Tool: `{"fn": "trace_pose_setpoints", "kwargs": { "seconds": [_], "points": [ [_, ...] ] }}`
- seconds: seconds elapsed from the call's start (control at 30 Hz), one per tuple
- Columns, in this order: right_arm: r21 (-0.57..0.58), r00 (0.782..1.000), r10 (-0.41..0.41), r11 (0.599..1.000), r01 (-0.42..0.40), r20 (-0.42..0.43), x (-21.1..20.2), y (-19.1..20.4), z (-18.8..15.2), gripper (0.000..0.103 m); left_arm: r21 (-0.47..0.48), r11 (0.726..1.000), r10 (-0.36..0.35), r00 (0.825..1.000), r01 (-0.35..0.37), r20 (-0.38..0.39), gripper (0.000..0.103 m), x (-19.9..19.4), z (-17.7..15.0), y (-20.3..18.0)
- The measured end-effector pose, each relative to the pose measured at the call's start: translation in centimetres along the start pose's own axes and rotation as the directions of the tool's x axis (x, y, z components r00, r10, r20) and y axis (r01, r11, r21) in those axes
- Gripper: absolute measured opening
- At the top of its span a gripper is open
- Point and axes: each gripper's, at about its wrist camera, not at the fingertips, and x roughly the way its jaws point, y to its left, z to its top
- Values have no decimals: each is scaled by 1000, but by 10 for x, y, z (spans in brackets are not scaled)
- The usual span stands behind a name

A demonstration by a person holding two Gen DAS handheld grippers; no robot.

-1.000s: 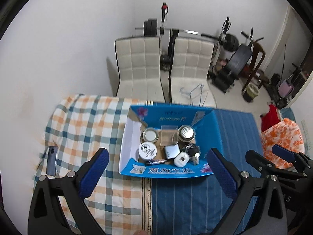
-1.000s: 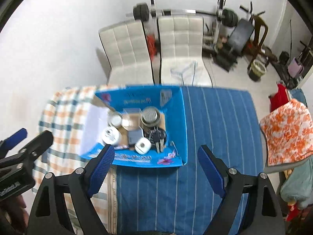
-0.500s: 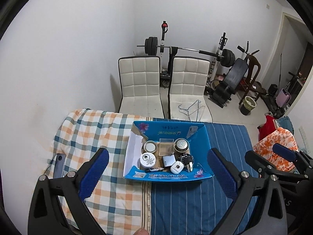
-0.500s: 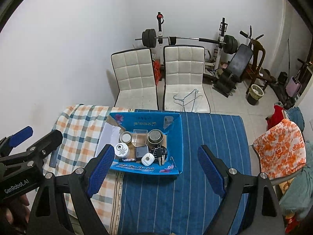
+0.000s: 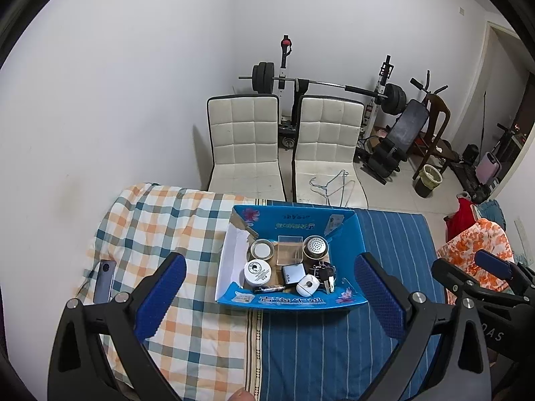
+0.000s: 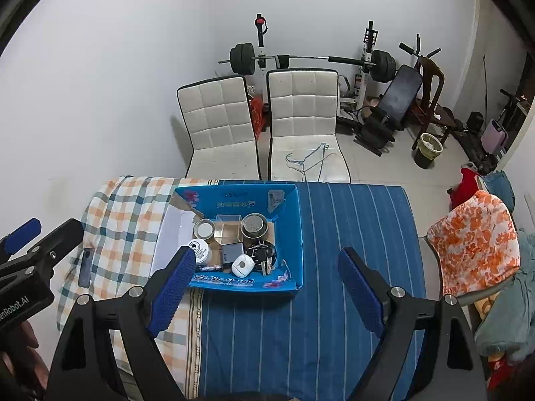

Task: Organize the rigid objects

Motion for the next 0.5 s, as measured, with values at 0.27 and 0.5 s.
{"fn": "trace_pose_setpoints", "kwargs": {
  "seconds": [0.27, 0.5],
  "points": [
    [-6, 1000, -11, 1000, 11, 7, -1, 0, 1, 89, -16, 1000, 16, 1000, -16, -4, 103, 1, -4, 8],
    [-11, 999, -30, 999, 30, 13, -3, 0, 1, 89, -26, 999, 26, 1000, -26, -5, 103, 0, -7, 11]
  ]
}}
